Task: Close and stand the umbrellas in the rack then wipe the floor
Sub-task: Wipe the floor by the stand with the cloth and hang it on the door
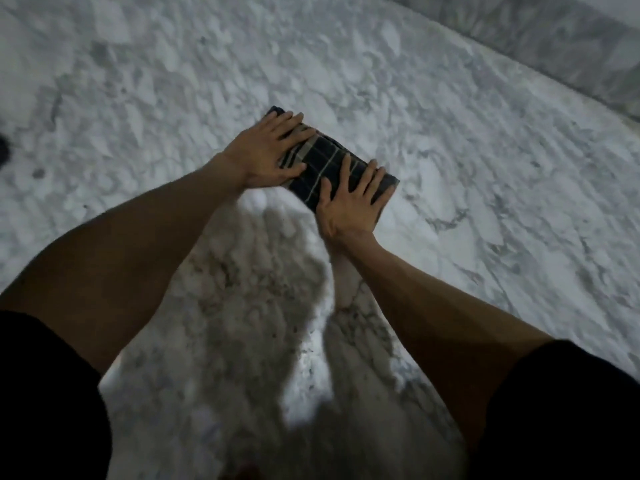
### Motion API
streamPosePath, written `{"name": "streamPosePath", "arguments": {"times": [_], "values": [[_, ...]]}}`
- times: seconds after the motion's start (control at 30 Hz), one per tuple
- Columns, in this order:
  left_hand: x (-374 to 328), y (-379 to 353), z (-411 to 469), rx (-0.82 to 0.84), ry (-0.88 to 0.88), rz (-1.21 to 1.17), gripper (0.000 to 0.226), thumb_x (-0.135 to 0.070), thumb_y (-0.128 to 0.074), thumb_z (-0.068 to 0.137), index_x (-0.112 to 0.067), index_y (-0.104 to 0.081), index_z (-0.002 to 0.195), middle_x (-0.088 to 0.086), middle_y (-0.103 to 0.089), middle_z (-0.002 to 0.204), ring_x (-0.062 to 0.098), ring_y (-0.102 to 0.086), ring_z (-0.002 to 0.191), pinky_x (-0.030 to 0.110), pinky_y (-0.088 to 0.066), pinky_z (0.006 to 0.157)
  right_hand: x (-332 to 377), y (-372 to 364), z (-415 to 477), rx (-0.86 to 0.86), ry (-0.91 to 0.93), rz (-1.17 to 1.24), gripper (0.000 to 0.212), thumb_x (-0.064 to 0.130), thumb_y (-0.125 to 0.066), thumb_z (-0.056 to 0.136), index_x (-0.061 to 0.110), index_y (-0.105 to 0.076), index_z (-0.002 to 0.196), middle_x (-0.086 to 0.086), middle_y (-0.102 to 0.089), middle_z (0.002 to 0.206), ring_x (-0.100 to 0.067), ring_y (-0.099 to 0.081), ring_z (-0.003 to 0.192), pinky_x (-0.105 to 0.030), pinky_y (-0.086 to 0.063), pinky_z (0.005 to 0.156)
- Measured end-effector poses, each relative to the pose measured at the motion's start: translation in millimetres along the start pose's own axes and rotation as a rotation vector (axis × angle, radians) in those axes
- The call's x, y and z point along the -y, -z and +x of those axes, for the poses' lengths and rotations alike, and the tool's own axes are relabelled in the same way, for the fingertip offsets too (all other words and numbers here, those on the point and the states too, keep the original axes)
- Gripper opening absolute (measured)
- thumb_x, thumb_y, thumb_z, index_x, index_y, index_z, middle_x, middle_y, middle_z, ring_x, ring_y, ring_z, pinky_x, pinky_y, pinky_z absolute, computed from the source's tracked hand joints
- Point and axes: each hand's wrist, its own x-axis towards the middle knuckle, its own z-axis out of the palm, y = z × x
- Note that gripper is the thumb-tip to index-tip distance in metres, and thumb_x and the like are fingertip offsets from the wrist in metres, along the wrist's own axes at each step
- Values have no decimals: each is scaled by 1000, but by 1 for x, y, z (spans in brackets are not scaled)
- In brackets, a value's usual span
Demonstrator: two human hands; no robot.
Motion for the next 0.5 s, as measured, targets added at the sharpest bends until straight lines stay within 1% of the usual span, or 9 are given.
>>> {"name": "streamPosePath", "arguments": {"times": [0.07,0.23,0.3,0.4,0.5], "values": [[12,3,-13,-23,73,-5,72,-63,-30,91,-25,-23,152,11,-21,159,27,-18,147,42,-8,122,11,1,9,13,72,-16,65,57,-8,99,27,5,155,-19,14,160,-35,19,147,-61,15,112],[43,10,-59,14,274,10,77,-68,-21,90,-25,-15,154,9,-12,161,24,-8,149,41,-3,122,50,-4,25,65,267,-48,67,59,-7,98,27,7,155,-18,16,160,-34,21,146,-60,15,112],[51,12,-79,9,342,3,78,-68,-20,90,-23,-16,154,11,-13,161,26,-9,149,42,-4,122,66,-3,29,88,343,-68,68,60,-7,97,27,8,155,-18,17,160,-33,22,146,-60,15,113],[64,17,-121,6,471,-1,78,-68,-21,89,-25,-16,154,11,-13,161,26,-11,148,41,-4,122,99,-7,29,139,475,-74,69,61,-10,97,29,9,155,-16,18,160,-33,23,146,-59,16,113],[70,23,-170,-8,614,6,80,-70,-17,88,-24,-15,154,11,-12,161,25,-9,149,40,-1,122,136,-15,16,172,604,-46,70,62,-15,97,30,6,155,-15,17,160,-32,23,146,-57,18,114]]}}
